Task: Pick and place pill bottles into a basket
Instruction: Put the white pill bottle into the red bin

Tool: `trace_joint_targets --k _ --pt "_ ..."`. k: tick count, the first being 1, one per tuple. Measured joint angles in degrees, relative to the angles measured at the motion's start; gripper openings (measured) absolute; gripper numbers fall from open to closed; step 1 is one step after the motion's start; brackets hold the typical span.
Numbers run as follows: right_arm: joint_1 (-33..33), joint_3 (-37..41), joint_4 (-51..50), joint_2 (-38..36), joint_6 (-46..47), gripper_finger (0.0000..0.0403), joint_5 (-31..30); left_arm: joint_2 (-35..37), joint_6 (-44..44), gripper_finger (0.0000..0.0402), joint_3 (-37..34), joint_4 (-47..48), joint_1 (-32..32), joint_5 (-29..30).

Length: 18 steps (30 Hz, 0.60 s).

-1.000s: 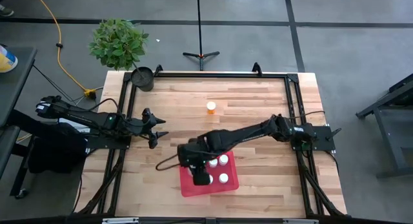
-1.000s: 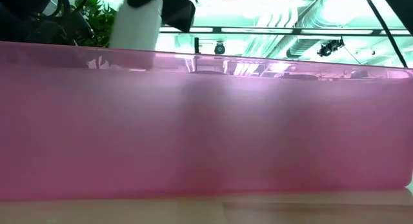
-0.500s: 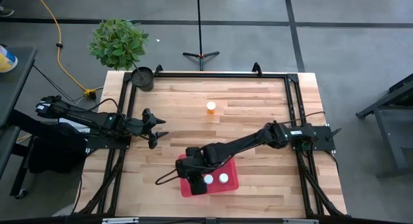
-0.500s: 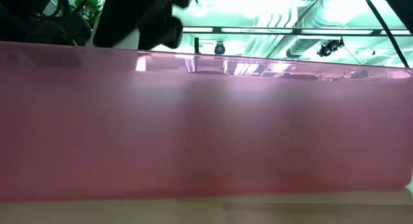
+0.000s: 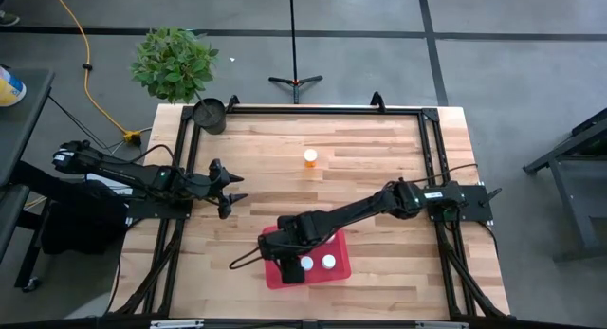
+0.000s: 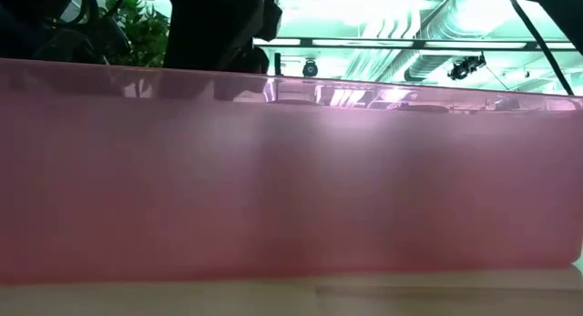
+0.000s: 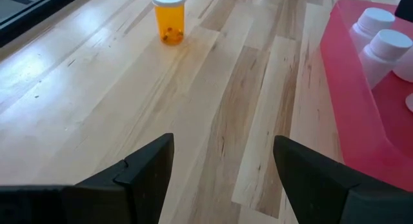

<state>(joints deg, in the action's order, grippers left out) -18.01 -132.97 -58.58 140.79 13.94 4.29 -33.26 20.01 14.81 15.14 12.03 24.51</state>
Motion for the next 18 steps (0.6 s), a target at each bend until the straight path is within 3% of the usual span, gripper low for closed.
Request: trace_joint_targets --k 18 --pt "-1.65 0.00 -2.11 0.09 2.57 0.0157 2.73 0.00 0.00 0.0298 0.00 0.02 0.00 -0.04"
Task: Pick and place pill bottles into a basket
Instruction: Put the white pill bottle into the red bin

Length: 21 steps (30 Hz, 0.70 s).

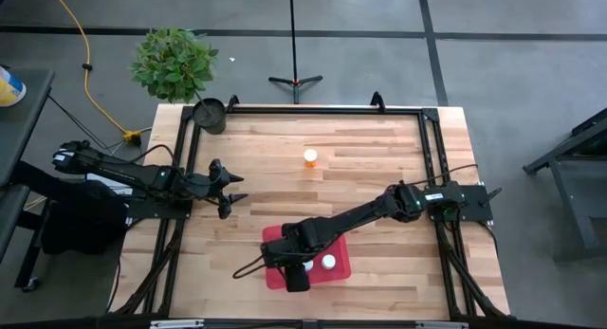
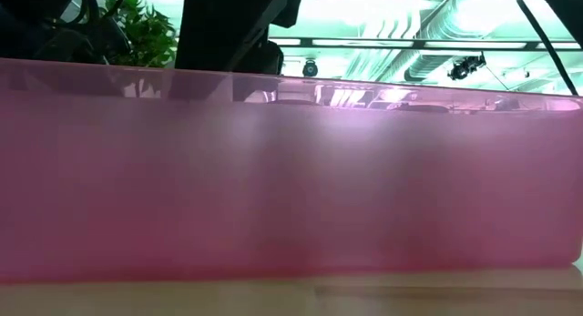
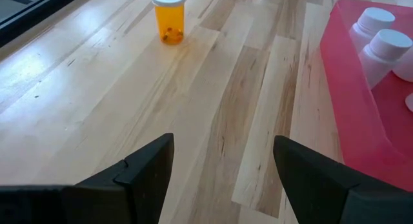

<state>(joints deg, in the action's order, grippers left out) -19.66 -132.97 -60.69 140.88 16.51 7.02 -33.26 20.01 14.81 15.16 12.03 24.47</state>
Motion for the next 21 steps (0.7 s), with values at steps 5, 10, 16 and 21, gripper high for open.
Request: trace_joint_targets --k 5,10,16,21 --pt "0.06 0.00 -0.02 0.00 0.00 0.0157 -0.26 0.00 0.00 0.0298 0.00 0.00 0.00 0.00" --pt "0.10 2.31 0.89 0.10 0.14 0.0157 0.21 0.00 0.00 0.0298 0.00 0.00 0.00 -0.02" --pt "0.11 4.51 4.27 0.00 0.16 0.0157 2.01 0.00 0.00 0.0298 0.00 -0.02 0.00 -0.02" --pt "0.13 4.28 5.62 0.02 -0.38 0.0157 2.02 0.00 0.05 0.0298 0.00 -0.03 0.00 -0.02"
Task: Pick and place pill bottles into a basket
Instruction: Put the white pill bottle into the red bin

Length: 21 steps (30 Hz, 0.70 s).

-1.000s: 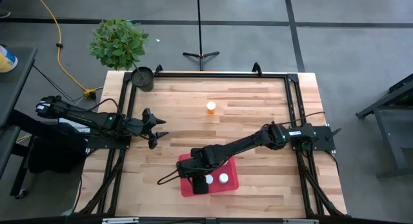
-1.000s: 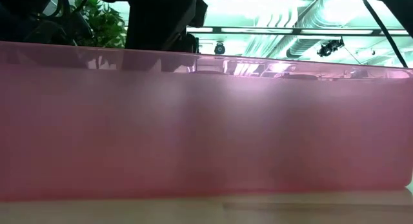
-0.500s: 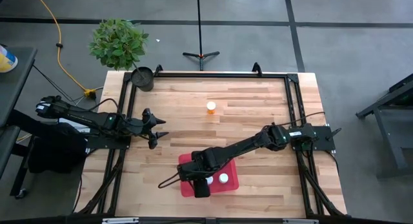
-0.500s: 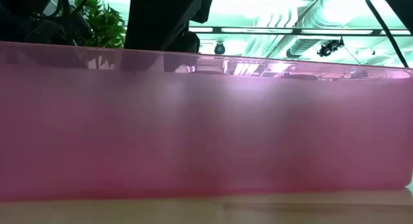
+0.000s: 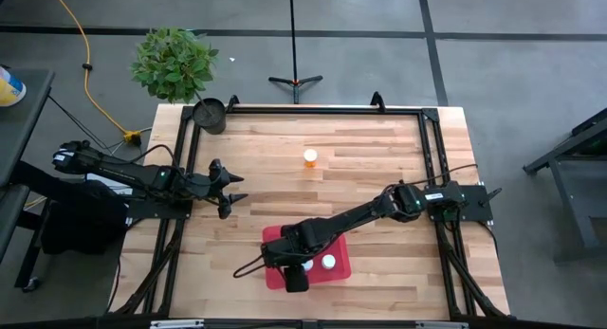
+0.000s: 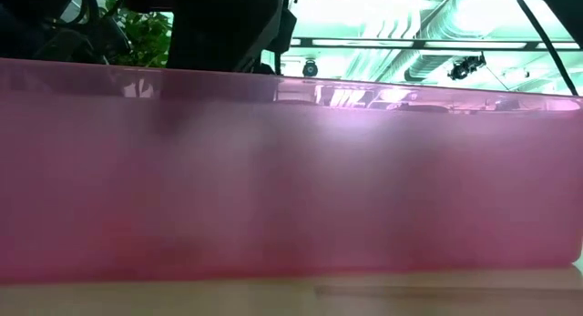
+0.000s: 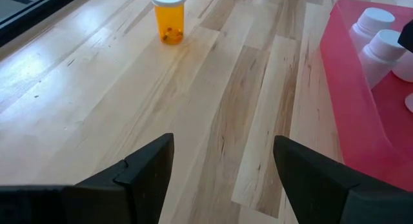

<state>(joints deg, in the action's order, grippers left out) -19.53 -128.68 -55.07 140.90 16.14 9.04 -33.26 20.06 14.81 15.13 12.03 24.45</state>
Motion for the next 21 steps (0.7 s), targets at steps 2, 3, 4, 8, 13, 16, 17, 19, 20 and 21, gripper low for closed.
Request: trace_joint_targets --k 2,3,4,8,13,16,17,19,20,21 --pt "0.00 -0.02 -0.03 0.00 -0.62 0.0157 -0.01 0.00 0.08 0.0298 0.00 0.01 0.00 0.00" --pt "0.00 -0.02 -0.13 0.00 -1.24 0.0157 -0.02 0.00 0.08 0.0298 0.00 0.01 0.00 0.00" --pt "0.00 -0.02 -0.13 0.00 -1.74 0.0157 -0.02 0.00 0.10 0.0298 0.00 -0.02 0.00 0.00" --pt "0.00 -0.02 -0.39 0.00 -2.73 0.0171 -0.07 0.00 0.36 0.0298 0.00 0.01 0.00 -0.04" --pt "0.30 -0.04 -2.07 0.02 -3.25 0.0236 0.06 0.00 0.36 0.0298 0.00 0.03 0.00 -0.39" --pt "0.42 -0.04 -2.44 0.02 -3.17 0.0260 1.26 0.00 0.36 0.0298 0.00 0.04 0.00 -0.39" --pt "0.42 -0.04 -2.53 0.02 -3.17 0.0266 1.50 0.00 0.38 0.0298 0.00 0.05 0.00 -0.41" --pt "0.42 -0.04 -2.55 0.04 -3.15 0.0272 1.57 0.00 0.38 0.0298 0.00 0.05 0.00 -0.42" --pt "0.42 -0.21 -2.81 0.03 -3.14 0.0274 1.62 0.00 0.40 0.0298 0.00 0.05 -0.01 -0.42" --pt "0.42 -0.71 -3.62 0.09 -3.14 0.0276 1.69 0.00 0.38 0.0298 0.00 0.05 0.00 -0.42"
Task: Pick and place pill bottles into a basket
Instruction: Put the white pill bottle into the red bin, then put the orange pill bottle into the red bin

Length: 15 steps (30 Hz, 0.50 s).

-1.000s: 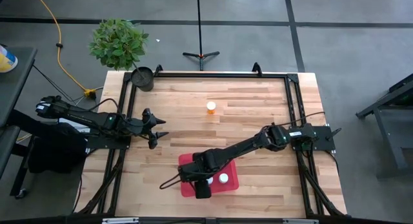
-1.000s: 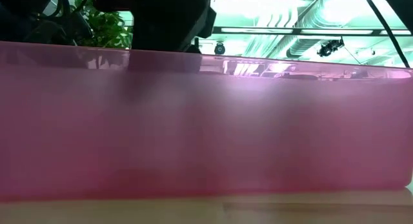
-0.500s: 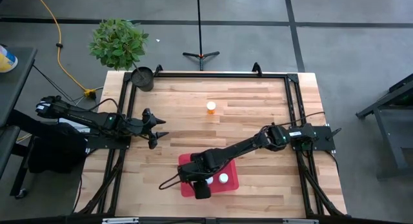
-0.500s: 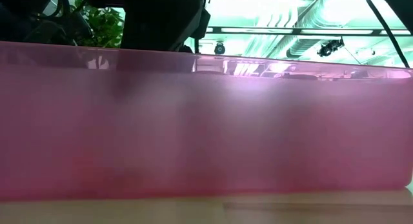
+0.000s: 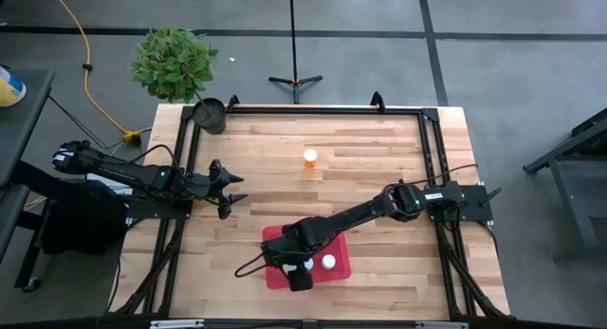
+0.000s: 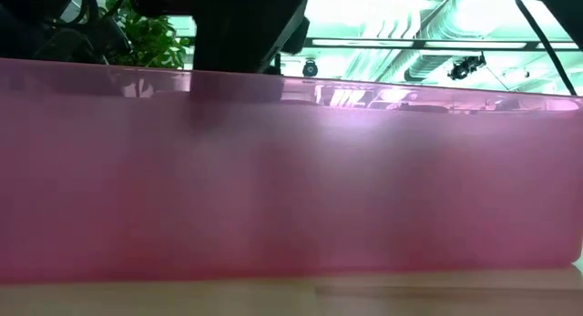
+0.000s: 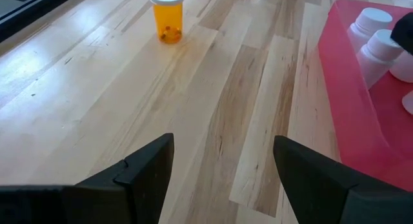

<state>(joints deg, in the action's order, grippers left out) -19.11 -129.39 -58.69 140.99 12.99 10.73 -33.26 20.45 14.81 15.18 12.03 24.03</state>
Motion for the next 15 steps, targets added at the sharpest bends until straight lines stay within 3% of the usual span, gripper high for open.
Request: trace_joint_targets --k 7,15 --pt "0.00 -5.54 -5.56 0.02 -0.40 0.0278 -1.42 0.00 0.02 0.0298 0.00 0.00 -0.01 -0.02" --pt "0.40 -5.55 -5.56 -2.28 -2.69 0.0279 -4.62 0.00 0.02 0.0298 -0.04 -0.02 0.00 -0.07"
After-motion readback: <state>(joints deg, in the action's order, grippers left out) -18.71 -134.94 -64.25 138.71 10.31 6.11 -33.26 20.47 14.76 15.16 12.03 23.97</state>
